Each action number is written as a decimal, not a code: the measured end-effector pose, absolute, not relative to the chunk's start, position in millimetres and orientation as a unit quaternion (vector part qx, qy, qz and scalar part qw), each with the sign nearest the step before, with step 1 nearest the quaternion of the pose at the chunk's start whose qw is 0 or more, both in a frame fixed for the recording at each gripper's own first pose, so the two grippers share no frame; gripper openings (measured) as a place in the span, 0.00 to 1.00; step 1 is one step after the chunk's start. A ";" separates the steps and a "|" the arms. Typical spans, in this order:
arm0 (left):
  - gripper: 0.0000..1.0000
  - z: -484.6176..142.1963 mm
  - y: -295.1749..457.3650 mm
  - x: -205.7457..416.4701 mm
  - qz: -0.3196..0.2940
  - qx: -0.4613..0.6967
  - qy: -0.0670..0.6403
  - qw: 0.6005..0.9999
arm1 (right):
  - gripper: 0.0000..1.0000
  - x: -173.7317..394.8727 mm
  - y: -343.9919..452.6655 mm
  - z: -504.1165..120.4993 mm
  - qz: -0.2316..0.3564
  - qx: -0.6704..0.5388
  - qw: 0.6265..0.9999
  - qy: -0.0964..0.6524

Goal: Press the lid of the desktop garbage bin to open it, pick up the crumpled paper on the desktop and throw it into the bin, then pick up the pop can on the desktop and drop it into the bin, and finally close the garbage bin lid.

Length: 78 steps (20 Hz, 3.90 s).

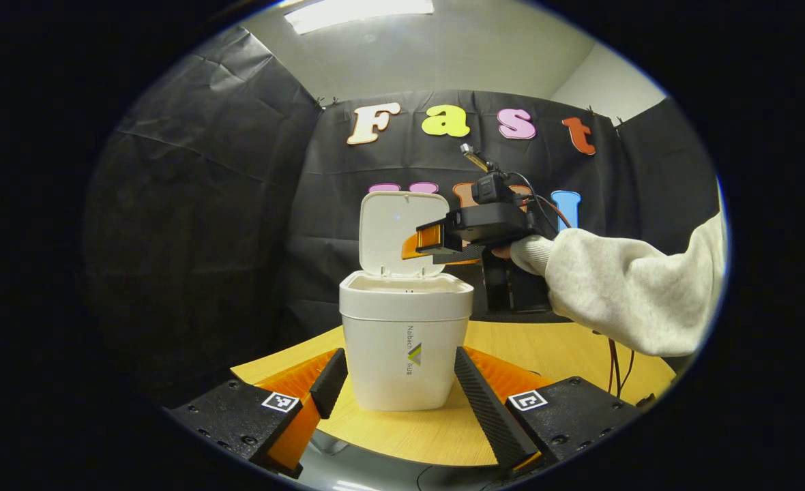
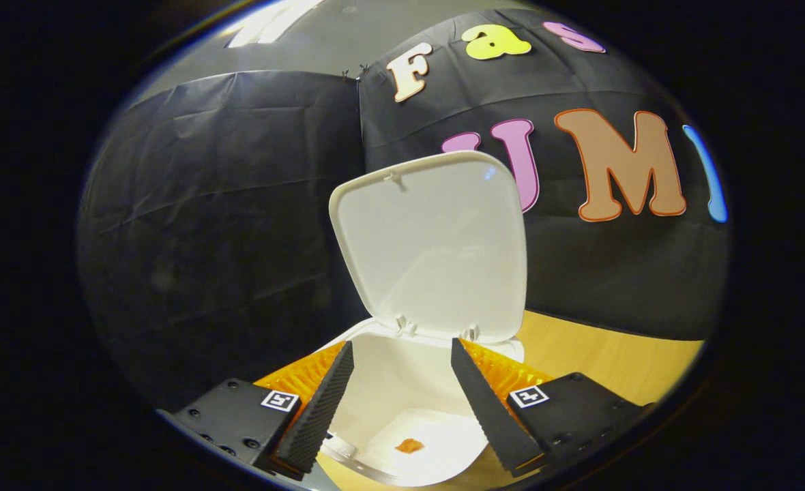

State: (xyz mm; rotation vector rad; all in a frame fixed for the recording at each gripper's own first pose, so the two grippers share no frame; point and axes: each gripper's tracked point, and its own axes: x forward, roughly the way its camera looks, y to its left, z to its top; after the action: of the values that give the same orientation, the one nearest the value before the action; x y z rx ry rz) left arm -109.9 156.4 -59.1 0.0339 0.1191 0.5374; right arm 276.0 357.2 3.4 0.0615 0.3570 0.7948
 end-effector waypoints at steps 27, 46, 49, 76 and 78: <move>0.95 -261.9 36.3 63.8 0.003 0.003 0.184 0.983 | 0.94 144.8 -11.6 93.5 0.088 0.060 0.994 -0.012; 0.78 -277.3 35.6 98.4 0.020 0.010 0.213 0.977 | 0.95 138.8 -58.9 57.0 0.057 0.076 0.995 0.033; 0.78 -227.6 36.7 100.9 0.018 0.009 0.173 0.985 | 0.95 139.5 -52.3 53.9 0.065 0.076 0.994 0.034; 0.91 21.1 287.7 102.5 0.172 0.049 0.075 0.981 | 0.95 111.6 50.3 -4.0 0.156 0.078 0.981 0.090; 0.94 23.5 288.2 103.3 0.174 0.040 0.069 0.982 | 0.95 111.4 52.5 -2.5 0.157 0.075 0.981 0.090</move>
State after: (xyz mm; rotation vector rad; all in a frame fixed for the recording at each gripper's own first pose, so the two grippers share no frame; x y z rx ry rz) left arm 103.3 288.2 23.5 0.0811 0.1385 0.3493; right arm 111.4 52.5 -2.5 0.1509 0.1806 0.3166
